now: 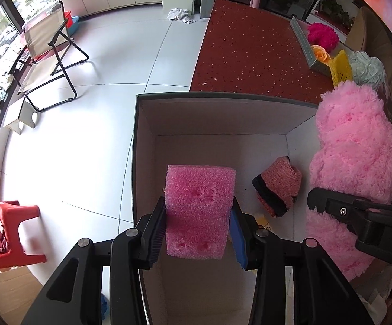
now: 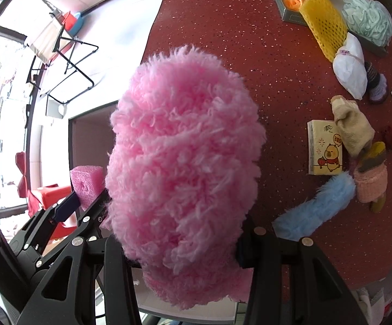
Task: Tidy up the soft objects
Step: 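Lift and carry the sponge and fluffy slipper over the white box with both tools, then open both tools to drop the sponge and pink slipper into the box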
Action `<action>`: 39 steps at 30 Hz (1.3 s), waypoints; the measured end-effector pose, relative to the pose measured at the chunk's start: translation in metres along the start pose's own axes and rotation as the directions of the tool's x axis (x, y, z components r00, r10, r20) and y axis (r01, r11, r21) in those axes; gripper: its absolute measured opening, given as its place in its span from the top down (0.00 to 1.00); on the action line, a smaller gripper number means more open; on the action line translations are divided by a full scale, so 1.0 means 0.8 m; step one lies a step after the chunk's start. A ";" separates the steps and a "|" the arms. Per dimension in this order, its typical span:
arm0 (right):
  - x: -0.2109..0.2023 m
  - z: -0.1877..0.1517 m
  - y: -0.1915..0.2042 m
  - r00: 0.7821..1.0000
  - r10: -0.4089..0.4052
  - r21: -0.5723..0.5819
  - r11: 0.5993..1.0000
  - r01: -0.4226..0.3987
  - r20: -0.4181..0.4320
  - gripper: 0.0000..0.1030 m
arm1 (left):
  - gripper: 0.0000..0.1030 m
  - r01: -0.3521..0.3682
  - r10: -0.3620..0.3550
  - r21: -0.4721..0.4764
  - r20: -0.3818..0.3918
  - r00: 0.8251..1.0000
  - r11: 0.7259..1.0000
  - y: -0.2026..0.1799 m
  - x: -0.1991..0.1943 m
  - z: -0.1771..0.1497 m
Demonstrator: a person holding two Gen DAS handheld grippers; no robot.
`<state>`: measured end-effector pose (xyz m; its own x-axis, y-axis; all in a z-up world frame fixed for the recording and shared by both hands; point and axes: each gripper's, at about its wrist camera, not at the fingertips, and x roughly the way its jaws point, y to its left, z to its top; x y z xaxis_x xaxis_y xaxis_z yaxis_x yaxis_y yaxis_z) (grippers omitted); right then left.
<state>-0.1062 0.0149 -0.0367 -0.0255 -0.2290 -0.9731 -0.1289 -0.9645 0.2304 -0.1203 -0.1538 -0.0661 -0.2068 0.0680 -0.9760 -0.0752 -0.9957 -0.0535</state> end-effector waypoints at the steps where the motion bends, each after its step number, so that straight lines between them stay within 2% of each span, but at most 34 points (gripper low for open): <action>1: 0.001 0.000 -0.001 1.000 0.003 0.002 1.000 -0.003 0.001 0.52 | 0.57 -0.004 0.004 0.002 -0.003 1.000 1.000 0.000 0.002 0.001; 5: 0.010 0.004 0.001 1.000 0.002 -0.005 1.000 -0.002 -0.006 0.50 | 0.57 -0.022 0.022 0.012 -0.013 1.000 1.000 -0.001 0.012 0.003; 7: 0.013 0.005 0.005 1.000 0.001 -0.023 1.000 -0.001 -0.013 0.50 | 0.52 -0.021 0.021 0.020 -0.008 1.000 1.000 -0.003 0.013 0.004; 8: 0.015 0.006 0.007 1.000 -0.001 -0.031 1.000 0.001 -0.017 0.49 | 0.33 -0.015 0.016 0.027 -0.008 1.000 1.000 -0.005 0.013 0.004; 9: 0.017 0.006 0.007 1.000 -0.001 -0.040 0.999 0.000 -0.019 0.47 | 0.21 -0.017 0.017 0.037 -0.007 1.000 0.999 -0.008 0.014 0.004; 10: 0.019 0.006 0.009 1.000 0.006 -0.047 0.999 -0.007 -0.021 0.43 | 0.15 -0.023 0.023 0.045 -0.003 1.000 0.999 -0.010 0.013 0.003; 12: 0.019 0.006 0.010 1.000 0.020 -0.056 0.998 -0.022 -0.021 0.23 | 0.11 -0.040 0.039 0.053 0.016 0.999 0.998 -0.012 0.009 0.002; 14: 0.014 0.005 0.012 1.000 0.010 -0.069 0.998 -0.010 0.003 0.20 | 0.01 -0.016 0.015 0.049 0.015 1.000 0.999 -0.012 0.006 0.000; 16: 0.007 0.006 0.013 1.000 0.019 -0.085 0.996 -0.018 0.020 0.15 | 0.01 0.000 0.000 0.034 0.008 1.000 0.999 -0.013 0.005 -0.002; 18: 0.001 0.006 0.013 0.999 0.033 -0.086 0.996 -0.030 0.032 0.00 | 0.01 0.020 -0.021 0.020 0.009 1.000 1.000 -0.013 0.002 -0.003; 23: -0.013 -0.005 -0.007 0.997 0.045 -0.055 0.998 -0.042 0.065 0.00 | 0.01 0.000 0.000 0.014 0.002 1.000 1.000 -0.015 -0.005 -0.005; 29: -0.025 -0.027 -0.062 0.998 0.027 0.028 0.999 -0.028 0.050 0.00 | 0.01 0.038 -0.038 -0.003 -0.035 0.999 0.999 -0.024 -0.011 -0.020; 35: -0.022 -0.054 -0.124 1.000 0.005 0.150 0.989 -0.008 0.017 0.00 | 0.01 0.040 -0.037 0.041 -0.066 0.997 0.998 -0.052 -0.018 -0.043; 39: -0.015 -0.075 -0.158 1.000 0.019 0.214 0.977 -0.017 -0.008 0.00 | 0.01 0.029 -0.021 0.082 -0.094 0.995 0.996 -0.074 -0.018 -0.054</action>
<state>-0.0305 0.1318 -0.0538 -0.0204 -0.2483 -0.9685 -0.3373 -0.9102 0.2405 -0.0706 -0.0982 -0.0578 -0.1129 0.0829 -0.9901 -0.1607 -0.9849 -0.0642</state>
